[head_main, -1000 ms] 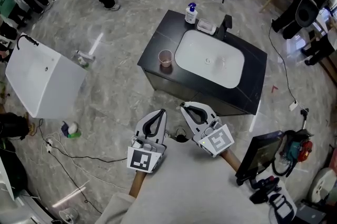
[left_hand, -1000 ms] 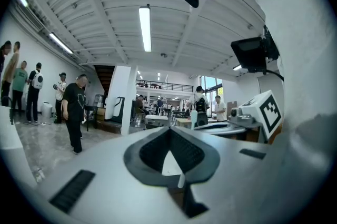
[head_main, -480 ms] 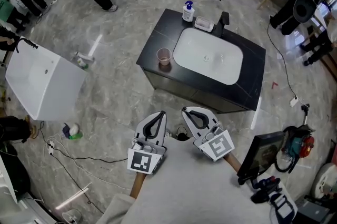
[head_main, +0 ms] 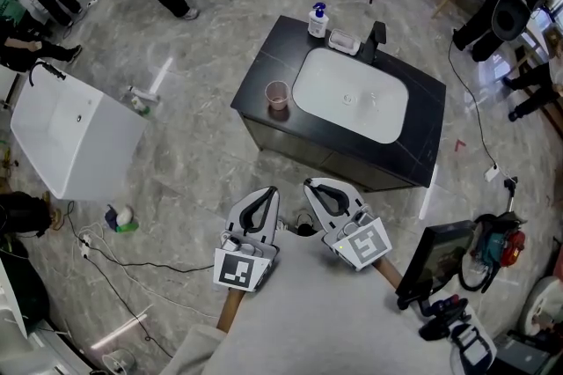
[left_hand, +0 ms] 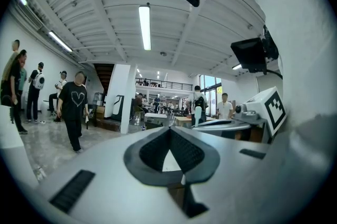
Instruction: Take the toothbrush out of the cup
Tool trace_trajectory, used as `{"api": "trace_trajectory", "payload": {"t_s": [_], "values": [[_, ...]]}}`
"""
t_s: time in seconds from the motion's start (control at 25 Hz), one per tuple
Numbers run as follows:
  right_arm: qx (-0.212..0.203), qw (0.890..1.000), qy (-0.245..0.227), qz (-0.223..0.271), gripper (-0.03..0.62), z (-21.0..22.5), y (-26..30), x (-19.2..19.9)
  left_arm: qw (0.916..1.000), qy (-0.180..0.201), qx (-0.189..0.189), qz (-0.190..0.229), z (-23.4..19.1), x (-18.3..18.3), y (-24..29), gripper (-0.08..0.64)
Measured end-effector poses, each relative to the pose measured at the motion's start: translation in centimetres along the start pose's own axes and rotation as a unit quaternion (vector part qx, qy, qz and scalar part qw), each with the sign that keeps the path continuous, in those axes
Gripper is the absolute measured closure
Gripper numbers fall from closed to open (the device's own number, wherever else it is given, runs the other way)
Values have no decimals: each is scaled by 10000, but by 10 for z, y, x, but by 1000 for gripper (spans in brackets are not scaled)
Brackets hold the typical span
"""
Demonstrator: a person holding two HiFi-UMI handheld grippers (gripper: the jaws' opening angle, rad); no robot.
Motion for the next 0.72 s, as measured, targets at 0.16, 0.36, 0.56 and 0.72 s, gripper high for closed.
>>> {"api": "trace_trajectory", "payload": {"t_s": [0.16, 0.36, 0.56, 0.72], "values": [[-23, 10000, -23, 24, 577, -1, 1, -1, 10000, 15, -9, 15, 0, 0, -1, 556], [-77, 9999, -63, 51, 577, -3, 5, -2, 10000, 28, -2, 33, -1, 0, -1, 557], [-57, 10000, -39, -17, 577, -2, 6, 0, 10000, 10, 0, 53, -1, -2, -1, 557], [-67, 10000, -57, -8, 577, -2, 9, -1, 10000, 0, -11, 51, -3, -2, -1, 557]]}}
Point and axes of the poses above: the fingertips, and each gripper's own axes: y forward along the fingers, z to its right, x out of its underside, the point moved 3 cm from there along -y, backward along the fingers, and after that the axes turned 4 degrees about -y, right-handed, at the moved point
